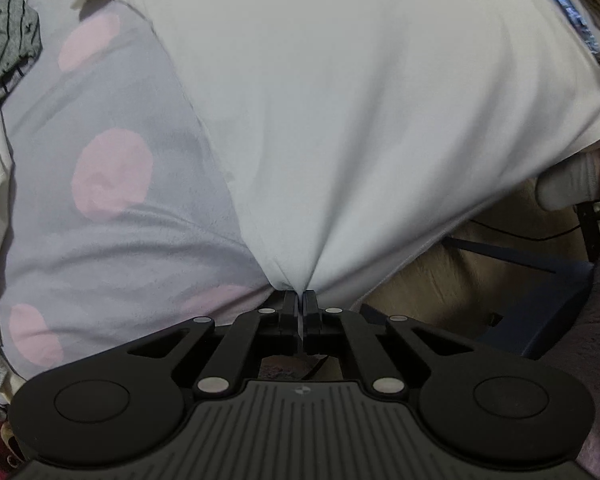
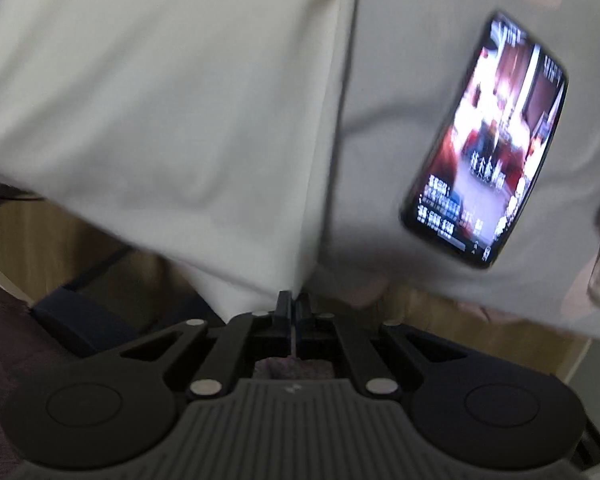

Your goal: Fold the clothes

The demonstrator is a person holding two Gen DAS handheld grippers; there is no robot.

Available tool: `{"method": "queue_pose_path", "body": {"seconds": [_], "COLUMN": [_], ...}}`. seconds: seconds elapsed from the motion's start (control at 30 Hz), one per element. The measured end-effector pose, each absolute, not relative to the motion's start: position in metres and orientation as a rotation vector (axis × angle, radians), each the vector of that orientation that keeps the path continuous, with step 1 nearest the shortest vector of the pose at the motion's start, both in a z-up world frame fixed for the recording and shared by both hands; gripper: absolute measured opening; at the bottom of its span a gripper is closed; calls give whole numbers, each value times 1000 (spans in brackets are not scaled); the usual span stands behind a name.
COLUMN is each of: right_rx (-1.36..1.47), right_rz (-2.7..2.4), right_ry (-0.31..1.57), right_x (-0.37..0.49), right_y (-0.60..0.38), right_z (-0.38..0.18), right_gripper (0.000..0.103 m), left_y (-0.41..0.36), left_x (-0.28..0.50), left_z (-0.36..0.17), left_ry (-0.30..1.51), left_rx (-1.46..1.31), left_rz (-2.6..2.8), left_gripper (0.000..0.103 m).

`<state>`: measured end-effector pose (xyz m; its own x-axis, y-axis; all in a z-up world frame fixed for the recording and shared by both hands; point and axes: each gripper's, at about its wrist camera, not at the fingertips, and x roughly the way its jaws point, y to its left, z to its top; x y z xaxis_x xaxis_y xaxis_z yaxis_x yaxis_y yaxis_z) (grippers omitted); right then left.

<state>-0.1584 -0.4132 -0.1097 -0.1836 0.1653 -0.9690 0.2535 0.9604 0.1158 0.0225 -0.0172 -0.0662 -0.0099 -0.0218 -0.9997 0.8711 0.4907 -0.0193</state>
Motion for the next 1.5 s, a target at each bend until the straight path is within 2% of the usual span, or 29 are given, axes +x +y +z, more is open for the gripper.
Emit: {"method": "queue_pose_path", "body": {"seconds": [0.13, 0.17, 0.23, 0.27, 0.3, 0.53, 0.73, 1.03, 1.07, 1.1, 1.13, 1.37, 1.5], "right_rx": [316, 316, 295, 287, 280, 341, 353, 520, 521, 522, 511, 398, 498], "right_rz": [-91, -91, -98, -100, -102, -178, -275, -245, -244, -244, -253, -344, -342], "right_ry": [1772, 1761, 1737, 1718, 1697, 1400, 1225, 1157, 1154, 1152, 1160, 1223, 1214], "right_x": [-161, -162, -165, -166, -166, -156, -129, -94, -88, -83, -81, -84, -85], "right_y": [-416, -417, -416, -416, -415, -439, -464, -476, -476, -475, -477, -489, -507], "right_z": [-119, -118, -112, -107, -103, -63, -67, -96, -97, -98, -97, -87, -85], "right_gripper": [2, 7, 10, 22, 28, 27, 28, 28, 23, 10, 4, 1, 5], "left_y": [-19, -19, -20, -21, -21, -24, -51, -80, -83, -85, -87, -87, -88], "left_x": [35, 38, 44, 47, 50, 72, 115, 142, 142, 144, 144, 148, 154], "left_z": [-58, -56, -51, -49, -47, -32, -32, -61, -62, -65, -67, -71, -68], "left_ry": [1382, 1376, 1363, 1357, 1350, 1305, 1247, 1278, 1277, 1277, 1276, 1302, 1318], "left_rx": [743, 727, 697, 682, 666, 561, 384, 319, 324, 330, 338, 342, 332], "left_rz": [-830, -827, -820, -817, -813, -789, -678, -591, -592, -591, -588, -591, -567], "left_gripper": [1, 2, 8, 11, 15, 16, 16, 16, 16, 16, 16, 16, 16]}}
